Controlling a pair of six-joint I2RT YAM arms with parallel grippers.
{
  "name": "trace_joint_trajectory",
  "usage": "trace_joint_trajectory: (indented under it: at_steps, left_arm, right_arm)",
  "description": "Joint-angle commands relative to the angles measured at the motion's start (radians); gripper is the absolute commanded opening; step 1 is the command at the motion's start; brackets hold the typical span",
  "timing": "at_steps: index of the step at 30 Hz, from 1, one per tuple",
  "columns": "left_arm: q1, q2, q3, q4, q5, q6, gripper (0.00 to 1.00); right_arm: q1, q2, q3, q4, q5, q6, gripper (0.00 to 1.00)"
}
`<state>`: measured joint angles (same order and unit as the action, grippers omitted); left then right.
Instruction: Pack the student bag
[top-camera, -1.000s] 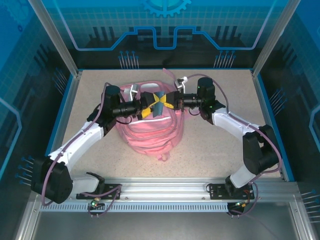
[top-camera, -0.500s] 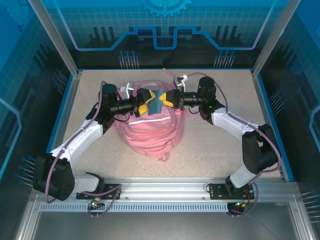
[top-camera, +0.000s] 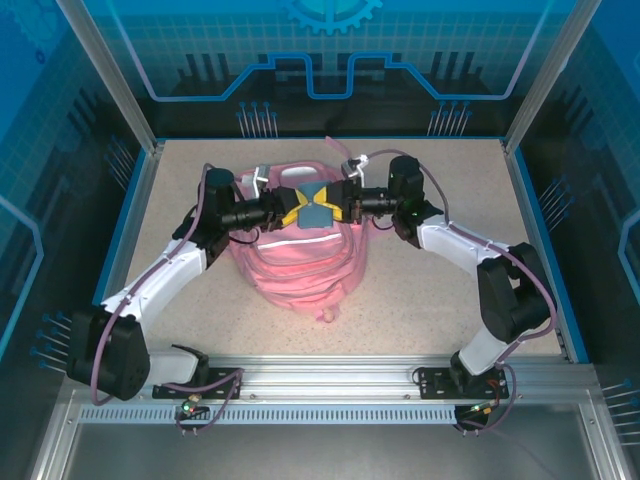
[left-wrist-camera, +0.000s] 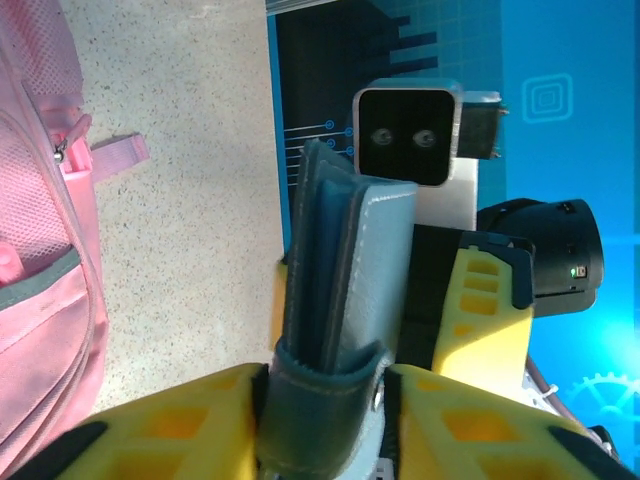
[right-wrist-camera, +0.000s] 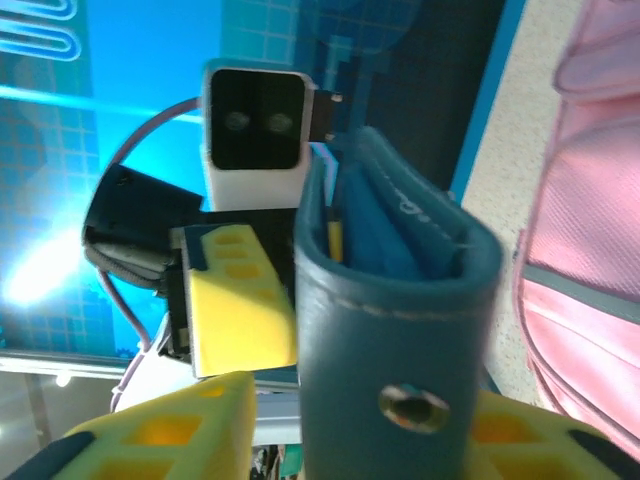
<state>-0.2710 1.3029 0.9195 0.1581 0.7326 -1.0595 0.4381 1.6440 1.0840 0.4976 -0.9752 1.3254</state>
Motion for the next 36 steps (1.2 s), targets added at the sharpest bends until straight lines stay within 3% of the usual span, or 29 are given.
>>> trace_joint_trajectory:
  at_steps: [1, 3, 7, 8, 12, 17, 23, 30, 36]
  left_arm:
    - [-0.004, -0.005, 0.029, -0.034, 0.021, 0.028, 0.32]
    - [-0.004, -0.003, 0.032, -0.044, 0.02, 0.035, 0.31]
    - [-0.001, -0.009, 0.044, -0.081, 0.015, 0.058, 0.33]
    - [0.001, -0.012, 0.05, -0.112, 0.008, 0.076, 0.37]
    - [0.003, -0.044, 0.113, -0.364, -0.1, 0.249, 0.69]
    - [-0.028, -0.069, 0.196, -0.687, -0.303, 0.544, 0.86]
    - [-0.121, -0.032, 0.267, -0.863, -0.486, 0.775, 0.92]
    - [-0.276, 0.094, 0.367, -0.963, -0.688, 0.952, 0.97]
    - [-0.331, 0.212, 0.407, -0.988, -0.751, 0.998, 0.89]
  right_arm:
    - [0.017, -0.021, 0.055, -0.195, -0.003, -0.14, 0.46]
    - [0.018, -0.027, 0.067, -0.265, 0.006, -0.179, 0.44]
    - [0.003, -0.043, 0.068, -0.361, 0.05, -0.239, 0.27]
    - [-0.003, -0.049, 0.067, -0.391, 0.064, -0.255, 0.24]
    - [-0.035, -0.091, 0.079, -0.63, 0.182, -0.396, 0.16]
    - [-0.072, -0.131, 0.106, -0.925, 0.394, -0.546, 0.13]
    - [-0.112, -0.175, 0.085, -1.019, 0.524, -0.586, 0.13]
    - [-0.141, -0.197, 0.058, -1.027, 0.552, -0.577, 0.13]
    - [-0.146, -0.202, 0.048, -1.028, 0.557, -0.574, 0.13]
